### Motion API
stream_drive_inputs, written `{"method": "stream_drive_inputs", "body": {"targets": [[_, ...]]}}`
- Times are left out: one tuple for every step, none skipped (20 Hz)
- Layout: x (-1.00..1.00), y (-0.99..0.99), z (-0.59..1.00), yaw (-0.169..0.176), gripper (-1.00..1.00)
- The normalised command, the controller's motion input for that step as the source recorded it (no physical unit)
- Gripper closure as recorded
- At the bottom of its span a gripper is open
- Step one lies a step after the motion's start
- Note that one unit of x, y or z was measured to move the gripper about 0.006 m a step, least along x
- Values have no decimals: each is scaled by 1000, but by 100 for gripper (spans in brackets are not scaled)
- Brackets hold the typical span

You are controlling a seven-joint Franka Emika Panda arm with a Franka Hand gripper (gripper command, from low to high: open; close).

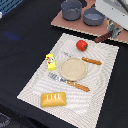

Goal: Interact with the objects in diverse but meaningful ways.

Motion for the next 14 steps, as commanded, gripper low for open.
{"method": "stream_drive_inputs", "body": {"targets": [[-511,-603,0,74,100],[-537,-603,0,66,100],[-543,-600,-17,66,100],[-549,-597,-34,65,100],[-571,-586,-74,62,100],[-586,-583,-100,59,100],[-609,-580,-129,55,100],[-643,-580,-169,48,100],[-674,-591,-186,39,100],[-714,-566,-186,29,100],[-726,-446,-140,11,100],[-714,-214,-94,0,100],[-720,-83,-71,0,100],[-749,-14,-74,0,100]]}}
